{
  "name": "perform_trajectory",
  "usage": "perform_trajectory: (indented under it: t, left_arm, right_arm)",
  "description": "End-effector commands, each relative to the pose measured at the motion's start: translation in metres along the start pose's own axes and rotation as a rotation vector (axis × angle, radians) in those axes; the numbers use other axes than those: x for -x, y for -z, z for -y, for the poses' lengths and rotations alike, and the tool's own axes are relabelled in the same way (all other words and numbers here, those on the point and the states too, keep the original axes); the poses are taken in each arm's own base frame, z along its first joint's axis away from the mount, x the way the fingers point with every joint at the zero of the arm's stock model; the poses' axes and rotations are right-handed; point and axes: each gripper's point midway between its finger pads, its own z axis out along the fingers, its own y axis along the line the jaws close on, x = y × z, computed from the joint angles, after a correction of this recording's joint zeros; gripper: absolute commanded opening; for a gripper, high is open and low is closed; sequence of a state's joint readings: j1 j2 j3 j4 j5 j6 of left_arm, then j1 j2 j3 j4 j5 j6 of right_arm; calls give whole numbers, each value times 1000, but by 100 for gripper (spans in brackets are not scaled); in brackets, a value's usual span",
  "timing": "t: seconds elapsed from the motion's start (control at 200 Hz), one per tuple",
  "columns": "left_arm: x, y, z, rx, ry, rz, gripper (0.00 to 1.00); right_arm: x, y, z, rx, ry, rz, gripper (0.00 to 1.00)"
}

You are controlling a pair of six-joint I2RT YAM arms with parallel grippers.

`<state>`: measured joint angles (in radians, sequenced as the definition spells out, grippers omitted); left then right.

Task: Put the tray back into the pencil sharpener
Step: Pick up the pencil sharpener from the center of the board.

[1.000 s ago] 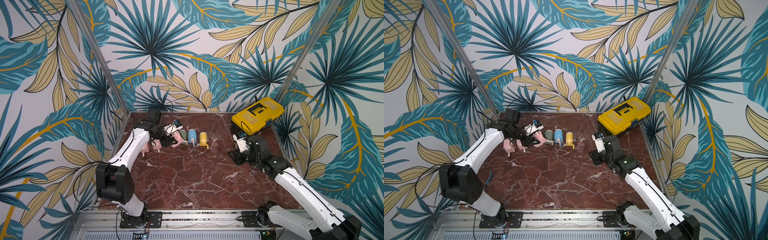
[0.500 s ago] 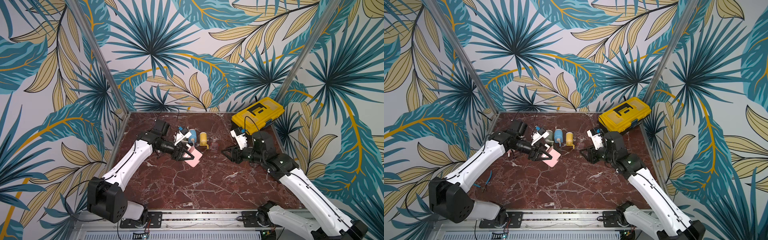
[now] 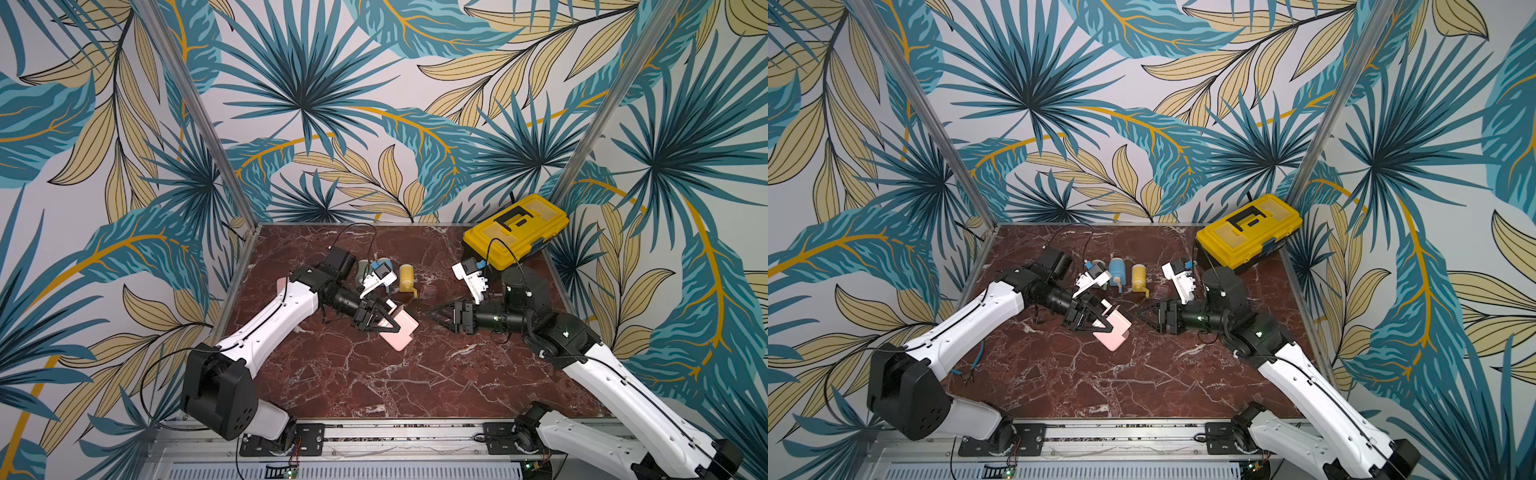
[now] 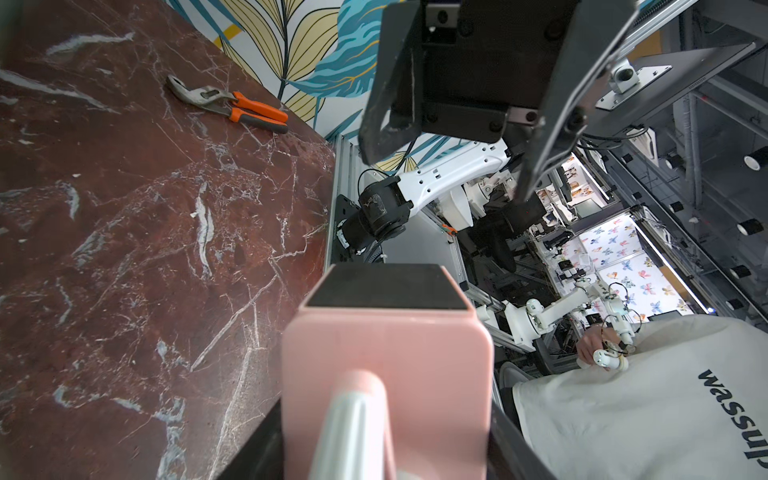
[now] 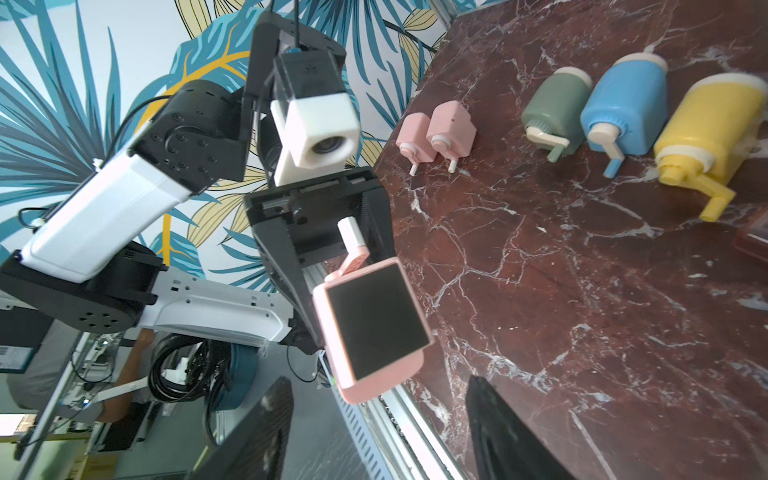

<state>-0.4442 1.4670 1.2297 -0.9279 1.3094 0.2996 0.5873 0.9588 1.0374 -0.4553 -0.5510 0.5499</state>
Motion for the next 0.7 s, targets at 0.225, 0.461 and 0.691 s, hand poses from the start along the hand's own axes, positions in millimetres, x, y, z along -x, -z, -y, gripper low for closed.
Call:
perform_trajectory:
  t: [0.225,0.461,0.691]
  left_arm:
    - [-1,-6,-35,140,175,-54,0]
    - [-8,-4,-63,262,390,-49,0]
    - [-15,-3,-89,364,787,0,0]
  right_arm:
    - [-11,-14,16,-4,-133,67,69]
    - [-17,-13,37,-124,-61,77,69]
    - [-23,-9,51,-310,414,-9,62]
